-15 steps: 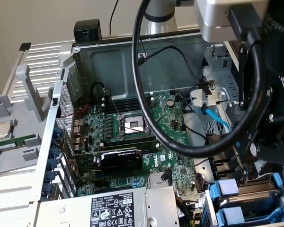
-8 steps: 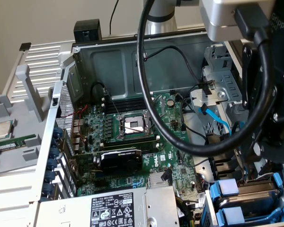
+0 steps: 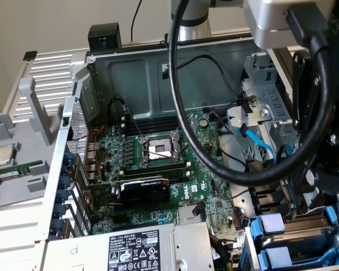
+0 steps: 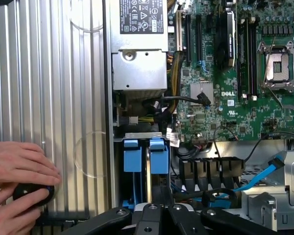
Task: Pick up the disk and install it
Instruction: 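Insert the disk into the insertion slot, then insert the first disk wire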
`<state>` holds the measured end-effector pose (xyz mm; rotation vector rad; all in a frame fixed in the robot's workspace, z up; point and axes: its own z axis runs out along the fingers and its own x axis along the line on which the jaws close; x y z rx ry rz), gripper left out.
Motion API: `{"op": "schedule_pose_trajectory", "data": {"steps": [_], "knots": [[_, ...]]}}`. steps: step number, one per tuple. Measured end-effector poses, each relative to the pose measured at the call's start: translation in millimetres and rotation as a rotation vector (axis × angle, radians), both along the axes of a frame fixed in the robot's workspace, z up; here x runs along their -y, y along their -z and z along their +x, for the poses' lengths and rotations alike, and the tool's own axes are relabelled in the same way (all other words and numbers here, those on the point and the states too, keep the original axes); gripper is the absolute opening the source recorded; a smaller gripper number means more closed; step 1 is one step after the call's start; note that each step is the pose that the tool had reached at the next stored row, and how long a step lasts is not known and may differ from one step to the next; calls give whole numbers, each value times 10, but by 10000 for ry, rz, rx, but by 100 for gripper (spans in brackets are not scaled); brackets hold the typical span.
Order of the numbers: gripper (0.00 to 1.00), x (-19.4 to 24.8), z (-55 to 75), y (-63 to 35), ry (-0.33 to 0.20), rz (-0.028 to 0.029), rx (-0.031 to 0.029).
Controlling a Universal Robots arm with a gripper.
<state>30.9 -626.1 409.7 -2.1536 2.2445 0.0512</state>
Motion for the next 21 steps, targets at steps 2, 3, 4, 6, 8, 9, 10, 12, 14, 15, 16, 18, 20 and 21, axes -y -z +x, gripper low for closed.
{"op": "schedule_pose_trajectory", "data": {"steps": [2, 3, 4, 6, 8, 9, 10, 12, 14, 15, 16, 18, 20, 21], "knots": [[11, 0, 6, -1, 0, 0, 0], [11, 0, 6, 0, 0, 1, 0], [11, 0, 6, 0, 0, 0, 0], [11, 0, 6, -1, 0, 0, 0], [11, 0, 6, 0, 0, 1, 0], [11, 0, 6, 0, 0, 0, 1], [11, 0, 6, 0, 0, 0, 3], [11, 0, 6, 0, -1, 1, 4], [12, 0, 6, -1, -1, 0, 4], [18, 0, 5, 0, 0, 0, 3], [24, 0, 6, 0, 0, 1, 4], [30, 0, 6, 0, 0, 0, 4], [36, 0, 6, 0, -1, 1, 3], [42, 0, 5, 0, 0, 1, 3]]}}
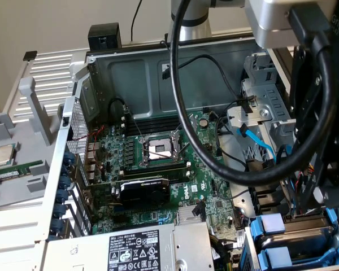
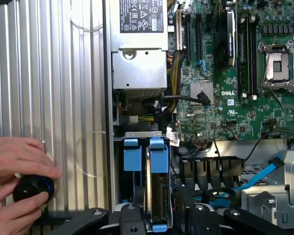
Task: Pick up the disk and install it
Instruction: 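Insert the first disk wire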
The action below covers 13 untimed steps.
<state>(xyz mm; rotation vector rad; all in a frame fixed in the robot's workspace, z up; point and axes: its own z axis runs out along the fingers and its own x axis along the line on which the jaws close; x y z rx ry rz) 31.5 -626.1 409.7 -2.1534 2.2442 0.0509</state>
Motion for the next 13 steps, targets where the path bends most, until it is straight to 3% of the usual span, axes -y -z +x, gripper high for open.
{"op": "schedule_pose_trajectory", "data": {"steps": [1, 5, 13], "knots": [[42, 0, 0, 0, 0, 0, 0], [60, 0, 0, 0, 0, -1, 0], [60, -47, 17, 0, 249, -17, 12]]}}
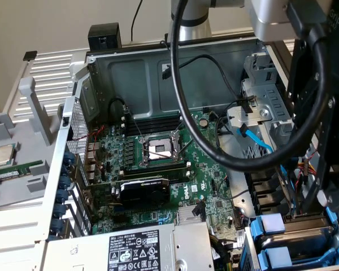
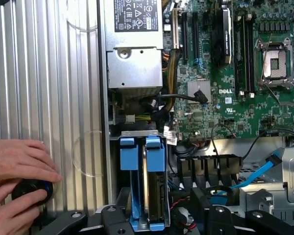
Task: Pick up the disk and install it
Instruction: 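Insert the first disk wire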
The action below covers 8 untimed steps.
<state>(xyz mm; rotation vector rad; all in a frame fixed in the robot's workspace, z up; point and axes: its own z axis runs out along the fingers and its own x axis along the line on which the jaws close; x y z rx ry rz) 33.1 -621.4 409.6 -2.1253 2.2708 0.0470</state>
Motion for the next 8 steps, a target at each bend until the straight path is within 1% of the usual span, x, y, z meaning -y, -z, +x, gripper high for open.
{"op": "schedule_pose_trajectory", "data": {"steps": [5, 8], "knots": [[60, -6, 3, 0, 399, -1, 23], [60, -11, 9, -1, 593, 0, 27]]}}
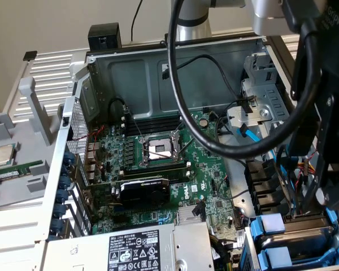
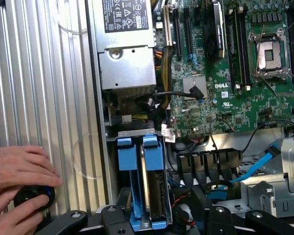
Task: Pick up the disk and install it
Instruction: 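Insert the first disk wire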
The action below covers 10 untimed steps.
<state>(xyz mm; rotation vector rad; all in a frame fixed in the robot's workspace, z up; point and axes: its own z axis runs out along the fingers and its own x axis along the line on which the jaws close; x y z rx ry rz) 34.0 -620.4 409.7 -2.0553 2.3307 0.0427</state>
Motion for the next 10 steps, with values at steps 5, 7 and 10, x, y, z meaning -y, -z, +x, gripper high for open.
{"op": "schedule_pose_trajectory", "data": {"steps": [5, 7, 10], "knots": [[60, -10, 40, 0, 162, -1, 0], [60, -13, 61, 0, 213, -1, 0], [60, -18, 90, 2, 308, 0, 0]]}}
